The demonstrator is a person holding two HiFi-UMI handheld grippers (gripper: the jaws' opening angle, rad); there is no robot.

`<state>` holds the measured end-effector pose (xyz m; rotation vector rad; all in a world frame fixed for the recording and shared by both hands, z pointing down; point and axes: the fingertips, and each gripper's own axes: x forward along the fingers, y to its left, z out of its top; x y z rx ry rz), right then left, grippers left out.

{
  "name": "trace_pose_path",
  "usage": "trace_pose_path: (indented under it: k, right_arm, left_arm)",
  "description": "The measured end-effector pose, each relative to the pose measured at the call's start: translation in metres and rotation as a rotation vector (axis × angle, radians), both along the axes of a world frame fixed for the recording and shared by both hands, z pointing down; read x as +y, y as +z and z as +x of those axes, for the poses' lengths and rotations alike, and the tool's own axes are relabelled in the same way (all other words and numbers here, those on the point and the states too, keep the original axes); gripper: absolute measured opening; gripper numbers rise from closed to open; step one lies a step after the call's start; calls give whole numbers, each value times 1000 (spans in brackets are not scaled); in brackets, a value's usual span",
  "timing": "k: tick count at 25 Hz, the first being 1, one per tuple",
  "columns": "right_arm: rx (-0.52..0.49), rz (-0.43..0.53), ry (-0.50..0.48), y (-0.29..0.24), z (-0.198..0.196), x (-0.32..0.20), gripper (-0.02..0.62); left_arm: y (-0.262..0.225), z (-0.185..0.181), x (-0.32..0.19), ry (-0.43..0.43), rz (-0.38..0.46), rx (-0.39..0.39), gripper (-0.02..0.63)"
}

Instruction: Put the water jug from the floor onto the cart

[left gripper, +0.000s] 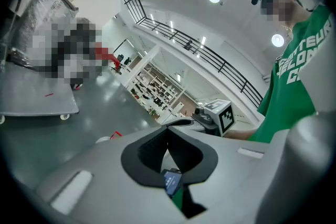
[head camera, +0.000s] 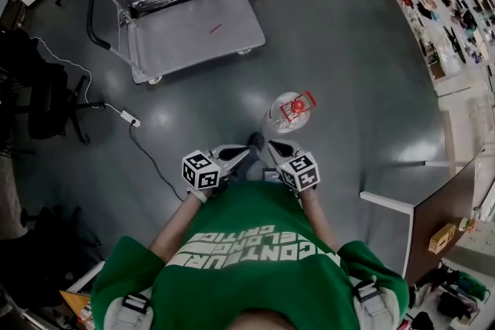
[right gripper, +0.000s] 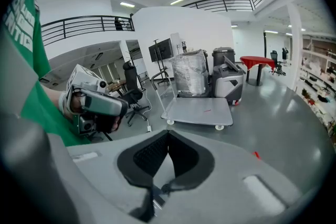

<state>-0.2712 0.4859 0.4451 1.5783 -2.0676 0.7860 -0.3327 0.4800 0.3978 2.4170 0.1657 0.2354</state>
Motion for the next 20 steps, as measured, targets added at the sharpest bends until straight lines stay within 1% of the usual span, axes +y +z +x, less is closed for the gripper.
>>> trace_pose_path:
  k: [7,13,20]
  right_arm:
    - [-23,9,22,1,31,-32,-6]
    - [-63,25,76,0,74,-63,-6]
    - [-80,58,110,-8,124,-95,-6]
  left_arm:
    - [-2,28,-26,21,-9,-21,9]
    - [-3,57,-69,0,8,-50,9]
    - [-13,102,-91,54,30,-60,9]
